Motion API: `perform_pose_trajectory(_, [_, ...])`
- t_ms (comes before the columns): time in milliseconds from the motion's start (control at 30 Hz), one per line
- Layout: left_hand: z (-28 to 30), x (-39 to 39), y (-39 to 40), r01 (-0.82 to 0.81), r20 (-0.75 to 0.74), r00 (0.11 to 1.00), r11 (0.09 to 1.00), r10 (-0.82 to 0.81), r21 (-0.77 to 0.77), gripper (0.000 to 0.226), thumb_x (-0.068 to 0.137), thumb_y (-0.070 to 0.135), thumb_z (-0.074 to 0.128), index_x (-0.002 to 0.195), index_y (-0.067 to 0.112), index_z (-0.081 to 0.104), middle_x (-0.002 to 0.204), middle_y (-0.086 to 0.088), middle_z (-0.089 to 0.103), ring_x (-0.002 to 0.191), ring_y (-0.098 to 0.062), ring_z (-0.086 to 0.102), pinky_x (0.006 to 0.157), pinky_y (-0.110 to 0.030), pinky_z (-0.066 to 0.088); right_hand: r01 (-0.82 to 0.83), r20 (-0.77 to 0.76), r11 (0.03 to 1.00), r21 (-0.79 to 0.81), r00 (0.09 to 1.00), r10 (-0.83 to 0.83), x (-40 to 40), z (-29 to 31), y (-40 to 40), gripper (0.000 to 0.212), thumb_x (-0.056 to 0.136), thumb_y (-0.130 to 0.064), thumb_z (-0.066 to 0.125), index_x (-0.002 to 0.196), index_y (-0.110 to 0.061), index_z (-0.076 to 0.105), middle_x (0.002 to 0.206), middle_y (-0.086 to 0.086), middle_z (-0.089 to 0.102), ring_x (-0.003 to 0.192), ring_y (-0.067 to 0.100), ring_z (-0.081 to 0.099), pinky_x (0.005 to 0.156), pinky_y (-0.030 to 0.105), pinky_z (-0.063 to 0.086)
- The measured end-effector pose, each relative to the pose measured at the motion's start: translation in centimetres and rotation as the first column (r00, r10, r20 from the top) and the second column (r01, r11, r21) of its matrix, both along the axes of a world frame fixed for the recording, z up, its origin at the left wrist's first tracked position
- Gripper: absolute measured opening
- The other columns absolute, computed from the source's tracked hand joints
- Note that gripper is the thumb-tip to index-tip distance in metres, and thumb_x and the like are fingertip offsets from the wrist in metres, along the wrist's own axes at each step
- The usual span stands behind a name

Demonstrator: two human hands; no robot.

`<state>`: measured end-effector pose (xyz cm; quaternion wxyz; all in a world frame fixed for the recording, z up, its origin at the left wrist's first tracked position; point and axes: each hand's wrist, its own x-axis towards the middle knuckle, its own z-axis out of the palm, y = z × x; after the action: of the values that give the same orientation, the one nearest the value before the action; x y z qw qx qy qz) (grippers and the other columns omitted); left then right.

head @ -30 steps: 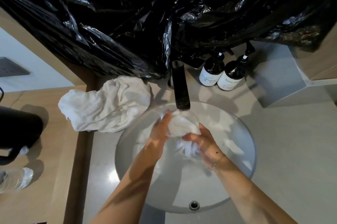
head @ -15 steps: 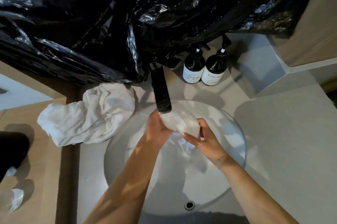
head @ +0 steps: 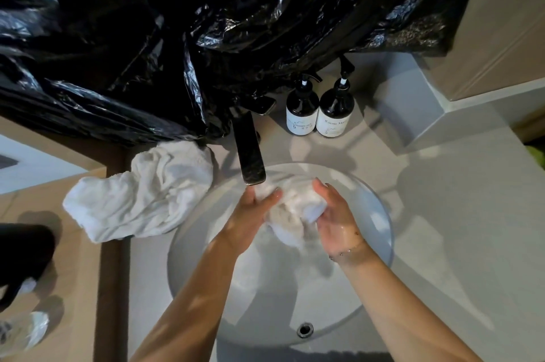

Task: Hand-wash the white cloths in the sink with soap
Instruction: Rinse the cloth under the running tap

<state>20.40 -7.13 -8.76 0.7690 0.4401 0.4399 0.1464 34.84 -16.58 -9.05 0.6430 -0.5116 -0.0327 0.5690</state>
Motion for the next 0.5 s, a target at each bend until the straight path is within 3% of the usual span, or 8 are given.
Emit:
perform_pose_trajectory(100, [-0.3,-1.2,0.3,-0.015,-0.11,0.994,0.999,0.02,0.046,0.04,0.093,0.043,0.061,0.118,0.013,0.063,0.111,-0.009,0.071,0.11,-0.027,0.065,0.093,-0.039,0.053,-0.044,0.045,0.997,-0.068,0.998,0.047,-0.3,0.4,0.6,0.087,0.075,-0.055,0.074,0.122,0.013,0.049,0.12,0.04,0.053,0.11,0.055,0.053,0.087,0.052,0.044])
perform_pose_trajectory(133, [-0.1,-1.6,0.4,-0.03,-0.117,0.993,0.999,0.035,0.039,0.04,0.095,0.043,0.057,0.117,0.01,0.066,0.112,-0.014,0.07,0.11,-0.029,0.065,0.095,-0.042,0.052,-0.06,0.051,0.994,-0.092,0.997,0.065,-0.2,0.4,0.8,0.094,0.07,-0.06,0.076,0.121,0.013,0.047,0.113,0.04,0.055,0.101,0.056,0.055,0.081,0.05,0.04])
perform_pose_trajectory(200, [0.2,-2.3,0.7,-0.094,-0.091,0.991,0.996,0.094,0.006,0.034,0.1,0.031,0.05,0.114,0.005,0.068,0.111,-0.018,0.071,0.107,-0.03,0.066,0.094,-0.043,0.05,-0.074,0.064,0.989,-0.126,0.994,0.083,0.1,0.3,1.1,0.099,0.064,-0.066,0.077,0.119,0.011,0.049,0.103,0.028,0.057,0.091,0.04,0.056,0.08,0.047,0.039])
perform_pose_trajectory(267, [1.0,-2.2,1.2,-0.088,-0.089,0.992,0.996,0.088,0.008,0.032,0.101,0.026,0.048,0.112,0.004,0.068,0.109,-0.02,0.07,0.103,-0.029,0.066,0.091,-0.044,0.051,-0.085,0.102,0.985,-0.147,0.99,0.101,0.5,0.1,1.3,0.083,0.067,-0.064,0.075,0.107,0.007,0.057,0.097,0.02,0.061,0.089,0.031,0.059,0.082,0.045,0.046])
perform_pose_trajectory(333, [1.9,-1.6,1.7,-0.065,-0.075,0.995,0.996,0.07,0.057,0.033,0.097,0.023,0.05,0.113,-0.001,0.066,0.111,-0.025,0.068,0.099,-0.03,0.066,0.087,-0.042,0.052,-0.1,0.22,0.979,-0.177,0.965,0.139,0.7,0.0,1.6,0.054,0.077,-0.056,0.071,0.085,-0.005,0.058,0.082,0.011,0.056,0.082,0.025,0.056,0.08,0.037,0.045])
perform_pose_trajectory(400, [2.9,-0.8,2.1,-0.05,-0.014,0.999,0.996,0.052,0.075,0.033,0.088,0.02,0.053,0.109,-0.001,0.067,0.102,-0.02,0.071,0.092,-0.029,0.069,0.08,-0.037,0.056,-0.156,0.445,0.948,-0.279,0.853,0.271,0.8,0.1,1.6,0.03,0.09,-0.043,0.063,0.084,-0.016,0.055,0.08,-0.001,0.051,0.08,0.017,0.051,0.076,0.028,0.041])
perform_pose_trajectory(467, [3.3,-0.3,2.4,-0.023,0.051,0.999,0.998,0.02,0.057,0.033,0.081,0.021,0.052,0.102,0.001,0.068,0.092,-0.014,0.073,0.085,-0.025,0.07,0.074,-0.034,0.055,-0.144,0.668,0.905,-0.401,0.631,0.396,0.9,0.0,0.9,0.02,0.095,-0.036,0.058,0.104,-0.018,0.059,0.097,-0.006,0.054,0.096,0.014,0.052,0.088,0.027,0.04])
perform_pose_trajectory(500, [3.5,-0.1,2.3,-0.014,0.072,0.997,0.999,0.011,0.047,0.033,0.081,0.022,0.05,0.099,0.003,0.07,0.088,-0.012,0.073,0.082,-0.023,0.07,0.071,-0.032,0.054,-0.109,0.716,0.909,-0.403,0.581,0.387,0.8,0.1,0.3,0.016,0.096,-0.032,0.056,0.103,-0.018,0.059,0.1,-0.006,0.055,0.098,0.013,0.051,0.089,0.025,0.038])
